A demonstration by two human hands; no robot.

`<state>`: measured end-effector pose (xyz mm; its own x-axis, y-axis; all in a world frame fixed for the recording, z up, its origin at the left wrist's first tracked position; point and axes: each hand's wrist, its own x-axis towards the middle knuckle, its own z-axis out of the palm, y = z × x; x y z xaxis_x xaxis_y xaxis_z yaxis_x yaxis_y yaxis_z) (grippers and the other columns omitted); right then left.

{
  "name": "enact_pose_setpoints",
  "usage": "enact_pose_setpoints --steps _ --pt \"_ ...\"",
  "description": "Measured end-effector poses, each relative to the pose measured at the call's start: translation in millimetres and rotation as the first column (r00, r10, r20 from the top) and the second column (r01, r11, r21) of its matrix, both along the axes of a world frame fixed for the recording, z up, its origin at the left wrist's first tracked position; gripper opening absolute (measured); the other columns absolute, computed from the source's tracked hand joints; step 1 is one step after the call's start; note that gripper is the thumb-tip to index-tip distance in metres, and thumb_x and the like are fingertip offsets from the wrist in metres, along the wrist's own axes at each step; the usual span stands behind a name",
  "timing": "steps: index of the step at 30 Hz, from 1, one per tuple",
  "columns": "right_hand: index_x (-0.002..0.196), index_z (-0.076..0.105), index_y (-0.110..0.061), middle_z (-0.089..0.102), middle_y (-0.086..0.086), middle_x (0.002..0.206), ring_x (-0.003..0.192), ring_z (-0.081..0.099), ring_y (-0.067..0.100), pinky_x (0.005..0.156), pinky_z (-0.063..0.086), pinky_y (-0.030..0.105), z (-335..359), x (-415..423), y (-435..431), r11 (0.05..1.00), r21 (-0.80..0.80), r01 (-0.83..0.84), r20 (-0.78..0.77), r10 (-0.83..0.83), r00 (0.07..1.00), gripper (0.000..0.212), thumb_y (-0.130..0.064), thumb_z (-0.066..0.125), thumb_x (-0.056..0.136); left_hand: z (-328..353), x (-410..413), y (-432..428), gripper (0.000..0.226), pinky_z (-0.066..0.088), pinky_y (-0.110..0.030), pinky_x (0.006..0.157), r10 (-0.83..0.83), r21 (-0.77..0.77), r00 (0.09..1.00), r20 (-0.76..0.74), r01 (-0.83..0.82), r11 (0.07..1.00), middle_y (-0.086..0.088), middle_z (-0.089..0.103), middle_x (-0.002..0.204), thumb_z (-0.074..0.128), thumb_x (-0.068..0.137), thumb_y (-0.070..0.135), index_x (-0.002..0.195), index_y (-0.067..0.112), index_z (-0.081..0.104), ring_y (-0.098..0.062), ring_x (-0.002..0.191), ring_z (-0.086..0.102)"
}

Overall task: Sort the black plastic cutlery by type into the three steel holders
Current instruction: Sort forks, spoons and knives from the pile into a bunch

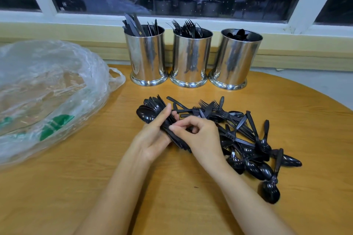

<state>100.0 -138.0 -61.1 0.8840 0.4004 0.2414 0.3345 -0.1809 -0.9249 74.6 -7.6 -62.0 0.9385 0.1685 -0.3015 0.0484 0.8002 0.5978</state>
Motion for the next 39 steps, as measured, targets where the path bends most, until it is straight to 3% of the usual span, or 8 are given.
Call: enact_pose_setpoints --steps 4,7,12,18,22,29,34,39 --pt "0.082 0.075 -0.038 0.065 -0.014 0.079 0.086 0.053 0.01 0.075 0.034 0.012 4 7 -7 0.997 -0.069 0.037 0.165 -0.026 0.986 0.005 -0.033 0.074 0.08 2 -1 6 0.008 0.059 -0.034 0.077 0.045 -0.057 0.999 0.002 -0.045 0.997 -0.003 0.062 0.08 0.062 0.085 0.012 0.092 0.011 0.059 -0.011 0.069 0.063" --pt "0.086 0.072 -0.038 0.063 -0.015 0.075 0.072 0.05 0.001 0.07 0.039 0.018 12 25 -29 0.984 -0.044 0.174 0.151 -0.166 0.975 0.008 -0.03 0.071 0.084 6 -4 11 0.005 0.05 -0.028 0.079 0.11 -0.092 0.994 -0.019 -0.111 0.989 -0.001 0.062 0.076 0.055 0.094 0.008 0.093 0.01 0.059 -0.009 0.065 0.061" --pt "0.101 0.073 -0.019 0.062 -0.014 0.075 0.058 0.049 -0.003 0.057 0.036 0.01 4 56 -53 0.903 -0.27 0.334 0.145 -0.305 0.941 0.015 -0.026 0.068 0.088 6 -5 18 0.005 0.048 -0.022 0.069 0.149 -0.117 0.987 -0.053 -0.155 0.981 0.002 0.061 0.073 0.057 0.094 0.009 0.093 0.013 0.06 -0.007 0.062 0.057" --pt "0.123 0.061 -0.02 0.065 -0.007 0.094 0.109 0.051 0.016 0.079 0.045 0.028 -7 48 -34 0.783 -0.546 0.299 0.292 -0.157 0.944 0.033 -0.034 0.062 0.093 5 -5 15 0.006 0.049 -0.023 0.07 0.132 -0.098 0.99 -0.043 -0.135 0.986 0.002 0.061 0.073 0.058 0.092 0.009 0.093 0.014 0.061 -0.008 0.063 0.056" --pt "0.129 0.056 -0.022 0.064 -0.006 0.098 0.105 0.055 0.018 0.074 0.052 0.034 -10 47 -31 0.733 -0.61 0.299 0.275 -0.158 0.948 0.037 -0.029 0.063 0.093 6 -5 13 0.007 0.05 -0.024 0.068 0.123 -0.101 0.991 -0.048 -0.127 0.987 0.002 0.062 0.074 0.059 0.09 0.008 0.092 0.014 0.062 -0.008 0.063 0.058" --pt "0.124 0.06 -0.026 0.056 -0.013 0.079 0.057 0.048 0.002 0.061 0.043 0.012 1 49 -34 0.931 -0.216 0.295 0.226 -0.246 0.943 0.039 -0.017 0.069 0.088 7 -6 12 0.014 0.05 -0.025 0.066 0.105 -0.088 0.994 -0.038 -0.108 0.99 0.001 0.062 0.074 0.062 0.082 0.007 0.094 0.014 0.061 -0.008 0.062 0.058" --pt "0.1 0.06 -0.023 0.064 0.0 0.078 0.063 0.062 0.001 0.059 0.046 0.011 18 42 -39 0.943 0.144 0.301 0.149 -0.322 0.935 0.014 -0.011 0.062 0.093 5 -6 13 0.012 0.051 -0.025 0.067 0.104 -0.081 0.994 -0.045 -0.108 0.991 0.001 0.062 0.075 0.061 0.085 0.007 0.095 0.014 0.061 -0.008 0.064 0.059" --pt "0.095 0.06 -0.007 0.071 0.008 0.08 0.077 0.073 0.02 0.071 0.058 0.025 26 34 -41 0.856 0.43 0.286 -0.088 -0.275 0.957 0.01 -0.002 0.066 0.088 5 -5 13 0.015 0.049 -0.026 0.071 0.101 -0.095 0.994 -0.039 -0.105 0.99 0.0 0.062 0.075 0.063 0.081 0.007 0.095 0.013 0.061 -0.009 0.064 0.059"
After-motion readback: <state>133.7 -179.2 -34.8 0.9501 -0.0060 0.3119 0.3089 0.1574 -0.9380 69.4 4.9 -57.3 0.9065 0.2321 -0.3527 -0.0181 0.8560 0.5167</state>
